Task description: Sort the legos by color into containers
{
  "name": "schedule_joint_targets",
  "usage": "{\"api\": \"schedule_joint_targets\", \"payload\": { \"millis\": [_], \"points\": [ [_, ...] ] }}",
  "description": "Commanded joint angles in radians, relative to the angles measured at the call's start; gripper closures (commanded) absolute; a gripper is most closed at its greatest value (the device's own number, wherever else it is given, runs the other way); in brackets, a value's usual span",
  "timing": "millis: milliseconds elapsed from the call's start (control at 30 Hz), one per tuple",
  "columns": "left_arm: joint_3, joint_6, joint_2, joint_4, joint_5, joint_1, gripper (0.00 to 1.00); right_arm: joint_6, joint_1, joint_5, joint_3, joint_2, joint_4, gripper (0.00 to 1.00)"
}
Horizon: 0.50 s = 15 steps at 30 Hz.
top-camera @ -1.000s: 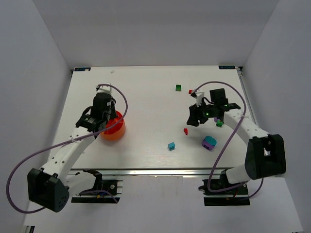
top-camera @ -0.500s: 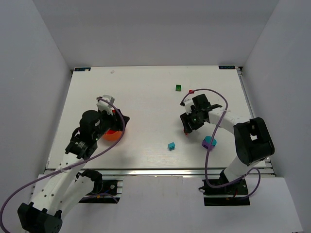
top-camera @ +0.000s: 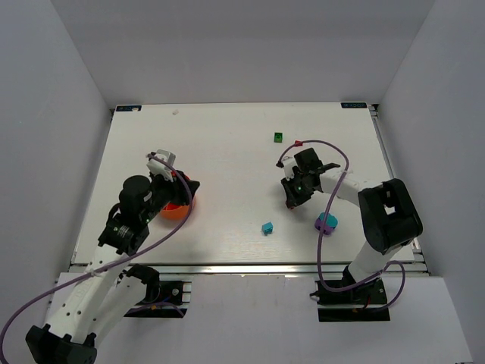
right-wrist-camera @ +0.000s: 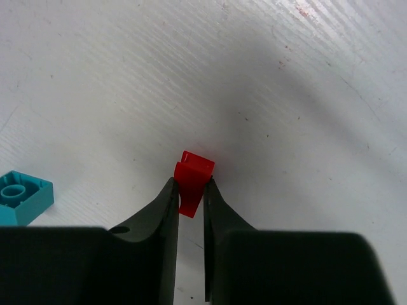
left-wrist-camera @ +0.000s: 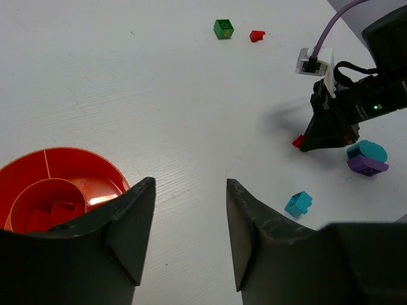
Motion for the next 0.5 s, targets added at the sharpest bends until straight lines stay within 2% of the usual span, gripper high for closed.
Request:
{"api": "schedule_joint_targets", "payload": {
  "millis": [0, 33, 100, 167, 267, 333, 400, 433, 467],
  "points": [
    [-0.012, 0.011, -0.043, 0.024, 0.029, 0.002, 0.43, -0.004, 0.012, 0.031, 0.014, 0.016, 0.01, 0.87],
    [-0.017, 0.013, -0.066, 0.038, 0.037, 0.002, 0.5, -0.016, 0.016, 0.032, 0.016, 0.009, 0.009, 0.93],
    [-0.031, 0.016, -0.089, 0.059, 0.067, 0.002, 0.55, -0.056, 0.03, -0.007, 0.043, -0.006, 0.004, 0.98],
    [-0.043, 0.019, -0.124, 0.072, 0.084, 0.002, 0.64, -0.189, 0.038, -0.105, 0.088, -0.007, -0.042, 1.0],
    [-0.051, 0.027, -0.168, 0.087, 0.086, 0.002, 0.76, -0.382, 0.114, -0.25, 0.281, 0.035, -0.189, 1.0],
    [-0.052, 0.027, -0.193, 0.078, 0.022, 0.002, 0.77, -0.479, 0.183, -0.293, 0.471, 0.101, -0.299, 1.0],
    [-0.063, 0.027, -0.239, 0.081, -0.02, 0.002, 0.77, -0.514, 0.216, -0.316, 0.606, 0.2, -0.358, 1.0],
    [-0.066, 0.024, -0.251, 0.082, -0.047, 0.002, 0.76, -0.524, 0.257, -0.357, 0.745, 0.234, -0.381, 1.0],
    [-0.069, 0.024, -0.273, 0.082, -0.06, 0.002, 0.75, -0.533, 0.271, -0.378, 0.815, 0.271, -0.434, 1.0]
  ]
}}
